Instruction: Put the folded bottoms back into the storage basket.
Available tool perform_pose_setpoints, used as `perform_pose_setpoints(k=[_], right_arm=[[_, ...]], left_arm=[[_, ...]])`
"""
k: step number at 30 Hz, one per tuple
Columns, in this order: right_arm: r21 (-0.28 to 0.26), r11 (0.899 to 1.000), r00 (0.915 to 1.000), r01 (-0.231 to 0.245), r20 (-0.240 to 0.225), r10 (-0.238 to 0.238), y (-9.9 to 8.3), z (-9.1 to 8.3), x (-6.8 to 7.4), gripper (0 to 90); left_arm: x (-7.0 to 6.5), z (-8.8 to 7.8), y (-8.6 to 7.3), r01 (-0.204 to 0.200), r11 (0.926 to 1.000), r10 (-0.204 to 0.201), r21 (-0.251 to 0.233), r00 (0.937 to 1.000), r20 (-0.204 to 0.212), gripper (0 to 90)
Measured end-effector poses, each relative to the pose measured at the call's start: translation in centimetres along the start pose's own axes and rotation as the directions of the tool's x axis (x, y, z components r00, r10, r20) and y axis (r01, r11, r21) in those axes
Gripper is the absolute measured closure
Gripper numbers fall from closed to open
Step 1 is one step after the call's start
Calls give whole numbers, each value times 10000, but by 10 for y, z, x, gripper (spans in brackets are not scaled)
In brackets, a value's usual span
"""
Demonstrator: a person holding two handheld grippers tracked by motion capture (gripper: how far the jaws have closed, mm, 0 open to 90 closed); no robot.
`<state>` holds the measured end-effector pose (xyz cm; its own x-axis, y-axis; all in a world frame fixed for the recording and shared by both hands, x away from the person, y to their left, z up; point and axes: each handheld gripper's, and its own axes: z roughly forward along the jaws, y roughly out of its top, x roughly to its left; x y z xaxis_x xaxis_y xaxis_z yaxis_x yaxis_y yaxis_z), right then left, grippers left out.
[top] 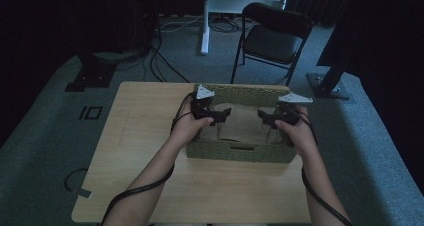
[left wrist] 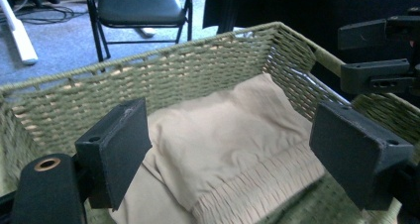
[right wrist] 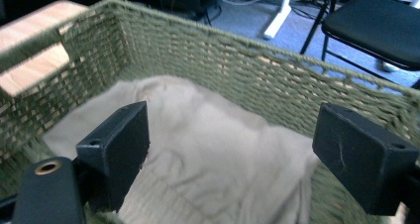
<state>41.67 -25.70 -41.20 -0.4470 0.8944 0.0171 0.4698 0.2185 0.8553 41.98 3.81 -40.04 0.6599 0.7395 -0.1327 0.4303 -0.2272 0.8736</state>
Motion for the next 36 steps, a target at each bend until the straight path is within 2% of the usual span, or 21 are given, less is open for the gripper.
perform_pose_setpoints(k=[2, 3, 7, 9, 13, 15, 19, 29, 36], right_arm=[[13, 9999, 9999, 133, 89, -133, -1, -3, 1, 143], [-227, 9997, 9999, 96, 114, -93, -2, -7, 1, 143], [-456, 9990, 10000, -7, 67, 10, -5, -15, 1, 143], [-579, 9983, 9999, 89, 90, -84, -10, -23, 3, 142], [-592, 9979, 9995, 276, 156, -267, -16, -31, 5, 142], [-755, 9962, 9990, 438, 128, -429, -21, -37, 7, 141], [-807, 9957, 9989, 465, 89, -460, -30, -46, 10, 141], [-1102, 9913, 9973, 714, 245, -691, -50, -71, 15, 138], [-1218, 9911, 9981, 529, 392, -484, -68, -86, 14, 137]], left_arm=[[-3, -3, -3, -11, 10000, 11, 0, 10000, 92, 166], [-4, -4, -5, -22, 10000, 22, 21, 9999, 132, 166], [-8, -8, -12, -107, 9999, 106, 93, 9998, 186, 167], [-14, -13, -19, -208, 9996, 201, 179, 9992, 348, 166], [-18, -18, -25, -306, 9994, 298, 186, 9987, 409, 166], [-22, -25, -29, -283, 9996, 282, 22, 9983, 503, 163], [-27, -33, -34, -285, 9995, 294, -139, 9976, 633, 163], [-37, -47, -55, -650, 9979, 645, 37, 9943, 847, 162], [-44, -59, -69, -750, 9972, 751, -45, 9920, 1010, 159]])
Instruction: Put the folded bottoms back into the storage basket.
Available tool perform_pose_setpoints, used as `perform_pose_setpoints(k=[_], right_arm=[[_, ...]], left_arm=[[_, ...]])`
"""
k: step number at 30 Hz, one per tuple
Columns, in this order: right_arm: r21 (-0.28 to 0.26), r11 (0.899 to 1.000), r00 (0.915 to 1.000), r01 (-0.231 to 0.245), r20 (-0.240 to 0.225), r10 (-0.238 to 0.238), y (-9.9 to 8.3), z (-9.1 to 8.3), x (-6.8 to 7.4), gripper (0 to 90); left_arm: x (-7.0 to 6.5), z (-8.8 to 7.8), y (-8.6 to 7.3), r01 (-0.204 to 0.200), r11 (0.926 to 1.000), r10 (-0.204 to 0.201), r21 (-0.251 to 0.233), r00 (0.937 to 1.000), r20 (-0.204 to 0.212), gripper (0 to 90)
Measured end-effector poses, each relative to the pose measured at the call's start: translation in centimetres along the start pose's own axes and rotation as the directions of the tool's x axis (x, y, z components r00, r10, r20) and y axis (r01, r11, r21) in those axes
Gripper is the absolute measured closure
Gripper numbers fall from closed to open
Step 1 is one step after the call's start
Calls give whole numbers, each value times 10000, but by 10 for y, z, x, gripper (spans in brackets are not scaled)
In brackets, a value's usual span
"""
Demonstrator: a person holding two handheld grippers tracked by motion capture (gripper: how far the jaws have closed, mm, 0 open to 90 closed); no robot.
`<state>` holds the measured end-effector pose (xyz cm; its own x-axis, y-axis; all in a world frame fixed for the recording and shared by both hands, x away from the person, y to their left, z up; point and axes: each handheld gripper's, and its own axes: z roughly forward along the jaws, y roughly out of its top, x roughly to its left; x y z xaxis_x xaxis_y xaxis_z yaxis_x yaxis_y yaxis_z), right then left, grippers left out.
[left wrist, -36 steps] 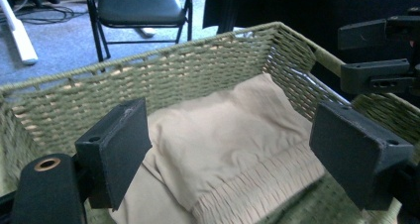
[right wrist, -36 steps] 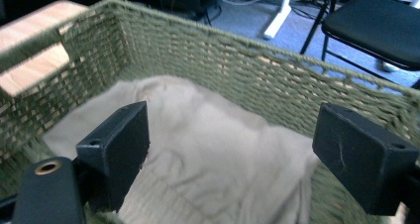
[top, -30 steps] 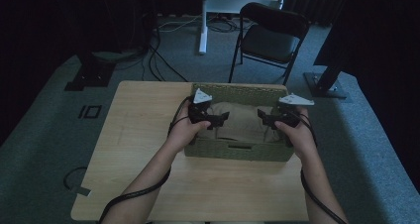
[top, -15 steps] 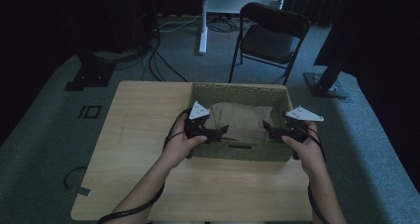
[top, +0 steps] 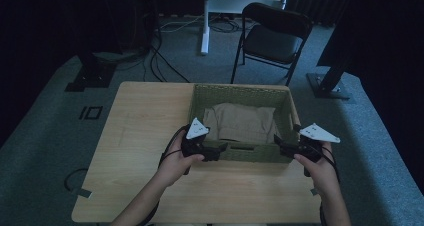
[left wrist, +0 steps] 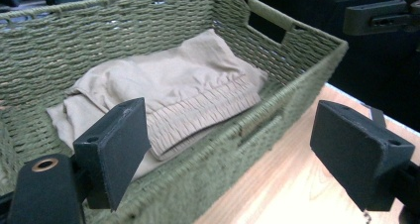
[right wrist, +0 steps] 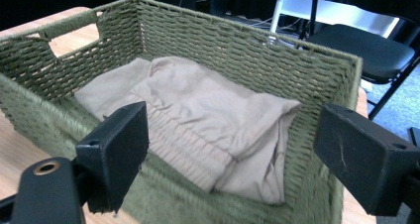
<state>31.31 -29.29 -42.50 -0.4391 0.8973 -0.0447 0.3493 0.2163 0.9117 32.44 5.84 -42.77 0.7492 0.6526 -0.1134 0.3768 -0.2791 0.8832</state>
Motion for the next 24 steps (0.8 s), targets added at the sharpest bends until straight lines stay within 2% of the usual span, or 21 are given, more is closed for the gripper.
perform_pose_setpoints(k=[5, 10, 12, 13, 14, 24], right_arm=[[-8, 10000, 9999, -67, 152, 67, -14, -10, 1, 136], [140, 9998, 9994, -149, 325, 144, -28, -13, 1, 135], [212, 9997, 9992, -142, 371, 134, -33, -14, 1, 133], [247, 9995, 9992, -181, 374, 172, -36, -14, 1, 133], [273, 9994, 9990, -205, 399, 194, -39, -14, 1, 133], [334, 9980, 9969, -529, 603, 508, -65, -18, 5, 130]], left_arm=[[-6, -5, -11, -236, 9997, 236, 109, 9997, -66, 157], [-10, -6, -23, -269, 9995, 268, 151, 9996, 51, 157], [-10, -5, -29, -551, 9982, 554, 232, 9984, -119, 157], [-10, -5, -29, -551, 9982, 554, 232, 9984, -119, 157], [-10, -3, -38, -601, 9973, 606, 414, 9981, -120, 157], [-12, 3, -76, -156, 9943, 146, 1058, 9998, 102, 157]])
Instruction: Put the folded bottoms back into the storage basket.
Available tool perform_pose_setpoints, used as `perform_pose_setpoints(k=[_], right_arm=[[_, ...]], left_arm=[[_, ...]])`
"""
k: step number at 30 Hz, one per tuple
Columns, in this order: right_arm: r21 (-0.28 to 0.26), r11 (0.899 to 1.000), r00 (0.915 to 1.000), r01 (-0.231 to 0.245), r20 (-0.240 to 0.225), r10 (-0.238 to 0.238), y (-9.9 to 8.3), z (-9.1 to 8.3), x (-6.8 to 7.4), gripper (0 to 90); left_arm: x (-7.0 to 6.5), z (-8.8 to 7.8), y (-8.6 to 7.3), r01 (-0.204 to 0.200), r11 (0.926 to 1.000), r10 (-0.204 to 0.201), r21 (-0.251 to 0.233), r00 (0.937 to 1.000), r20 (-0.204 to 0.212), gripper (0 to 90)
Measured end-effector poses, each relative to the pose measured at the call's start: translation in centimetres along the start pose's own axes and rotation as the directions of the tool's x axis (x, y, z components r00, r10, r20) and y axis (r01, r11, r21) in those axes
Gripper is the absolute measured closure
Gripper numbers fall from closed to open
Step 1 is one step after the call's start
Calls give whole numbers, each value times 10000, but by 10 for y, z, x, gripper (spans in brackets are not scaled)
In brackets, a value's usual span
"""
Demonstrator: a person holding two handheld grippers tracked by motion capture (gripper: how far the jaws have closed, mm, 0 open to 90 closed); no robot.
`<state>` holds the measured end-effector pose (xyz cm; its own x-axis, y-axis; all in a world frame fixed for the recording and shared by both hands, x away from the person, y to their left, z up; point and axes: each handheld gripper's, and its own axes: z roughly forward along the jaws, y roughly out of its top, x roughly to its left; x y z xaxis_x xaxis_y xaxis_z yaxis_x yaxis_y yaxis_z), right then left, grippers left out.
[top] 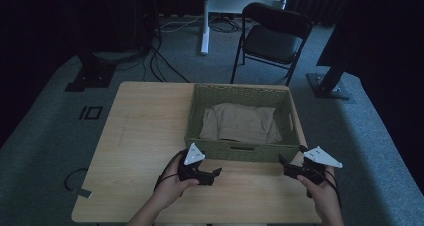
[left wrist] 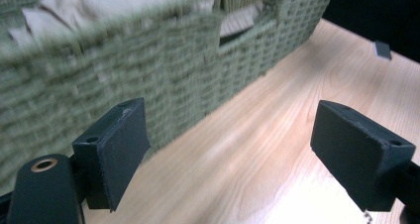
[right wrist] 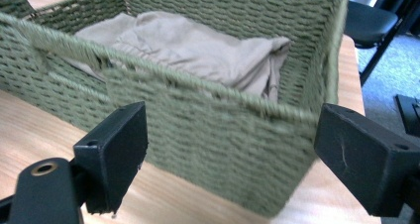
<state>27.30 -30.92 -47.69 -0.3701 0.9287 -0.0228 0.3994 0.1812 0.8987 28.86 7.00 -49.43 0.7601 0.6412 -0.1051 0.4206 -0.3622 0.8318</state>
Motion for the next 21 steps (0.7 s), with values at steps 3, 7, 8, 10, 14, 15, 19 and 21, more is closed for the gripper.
perform_pose_setpoints(k=[3, 7, 8, 10, 14, 15, 19, 21], right_arm=[[250, 9997, 10000, 1, 11, -1, -8, -2, 0, 130], [544, 9984, 9999, -144, 44, 142, -23, -3, 1, 133], [668, 9977, 9999, -113, 10, 112, -27, -1, 2, 133], [928, 9955, 9998, -173, -26, 177, -36, 2, 3, 133], [1248, 9919, 9996, -221, -118, 237, -46, 7, 5, 133], [1294, 9913, 9996, -238, -124, 256, -48, 8, 6, 133], [1411, 9897, 9996, -223, -117, 242, -51, 10, 6, 133], [1448, 9891, 9996, -256, -111, 275, -52, 10, 6, 133]], left_arm=[[1, 2, -9, 100, 9999, -100, 136, 9999, 33, 157], [2, 4, -21, 291, 9993, -291, 247, 9996, 6, 157], [2, 5, -24, 314, 9990, -314, 318, 9995, 1, 157], [3, 6, -29, 303, 9985, -300, 448, 9995, -81, 157], [5, 6, -36, 417, 9977, -407, 539, 9990, -199, 157], [6, 6, -37, 430, 9976, -420, 551, 9989, -200, 157], [7, 5, -41, 535, 9969, -522, 570, 9983, -252, 157], [8, 5, -42, 563, 9966, -549, 603, 9982, -249, 157]])
